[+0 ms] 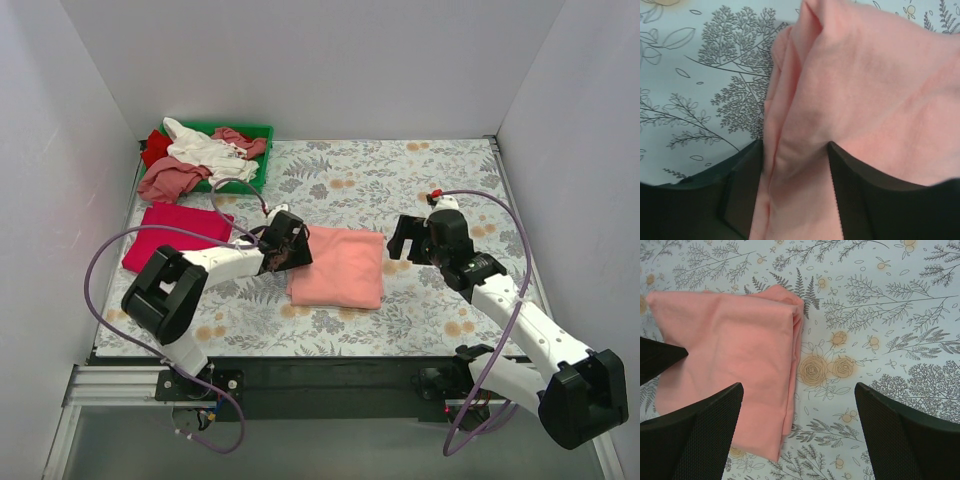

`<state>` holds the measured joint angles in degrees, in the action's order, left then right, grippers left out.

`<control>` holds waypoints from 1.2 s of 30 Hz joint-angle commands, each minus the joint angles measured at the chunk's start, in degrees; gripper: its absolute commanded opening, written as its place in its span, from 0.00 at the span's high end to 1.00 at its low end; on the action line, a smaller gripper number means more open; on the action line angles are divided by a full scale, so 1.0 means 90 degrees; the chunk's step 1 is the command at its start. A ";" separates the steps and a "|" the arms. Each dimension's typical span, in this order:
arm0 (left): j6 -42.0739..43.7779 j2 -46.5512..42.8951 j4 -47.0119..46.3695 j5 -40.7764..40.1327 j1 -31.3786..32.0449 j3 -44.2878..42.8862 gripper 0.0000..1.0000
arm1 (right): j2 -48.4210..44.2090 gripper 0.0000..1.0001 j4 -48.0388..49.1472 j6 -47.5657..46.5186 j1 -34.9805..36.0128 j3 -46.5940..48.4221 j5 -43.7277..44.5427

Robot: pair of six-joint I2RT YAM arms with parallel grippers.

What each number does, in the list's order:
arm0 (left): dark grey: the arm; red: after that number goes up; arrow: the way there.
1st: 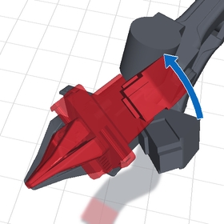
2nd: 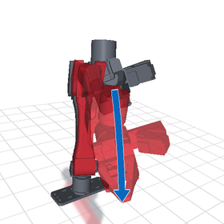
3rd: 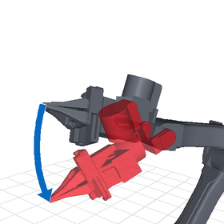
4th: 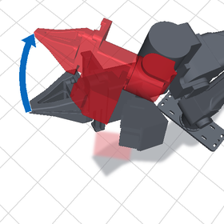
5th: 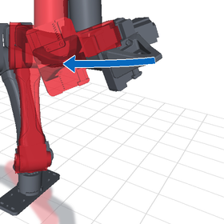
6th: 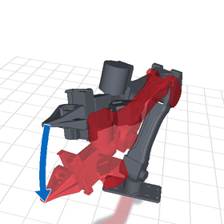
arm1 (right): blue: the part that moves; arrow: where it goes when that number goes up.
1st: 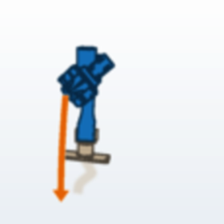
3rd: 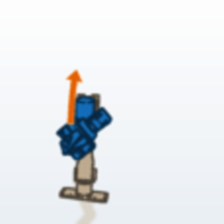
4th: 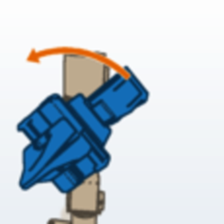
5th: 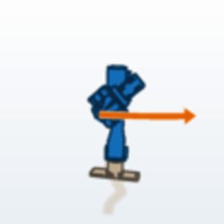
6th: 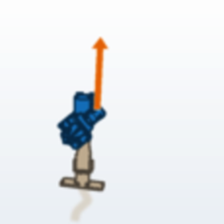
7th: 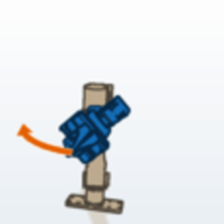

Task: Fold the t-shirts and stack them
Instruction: Neatly place the folded tshirt to the corner

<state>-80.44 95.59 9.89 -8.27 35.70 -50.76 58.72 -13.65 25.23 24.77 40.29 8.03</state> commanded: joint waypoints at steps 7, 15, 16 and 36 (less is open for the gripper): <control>0.0413 0.0882 0.1234 -0.1569 0.0652 -0.0580 0.98 | -0.0265 0.02 0.0101 -0.0255 -0.0106 -0.0102 0.0357; 0.2467 0.0064 0.1247 -0.2936 0.0633 -0.0630 1.00 | -0.0323 0.02 0.0101 -0.0411 -0.0369 -0.0170 0.0465; 0.2812 -0.0073 0.1148 -0.2948 0.0546 -0.0475 1.00 | -0.0323 0.02 0.0101 -0.0421 -0.0418 -0.0190 0.0426; 0.6555 -0.1422 0.0493 -0.2001 -0.1613 -0.0150 1.00 | 0.0194 0.02 0.0101 -0.0675 -0.1619 -0.0356 -0.0013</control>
<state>-27.05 84.12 15.00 -25.58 22.90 -50.00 59.31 -13.63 20.47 11.73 37.58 8.73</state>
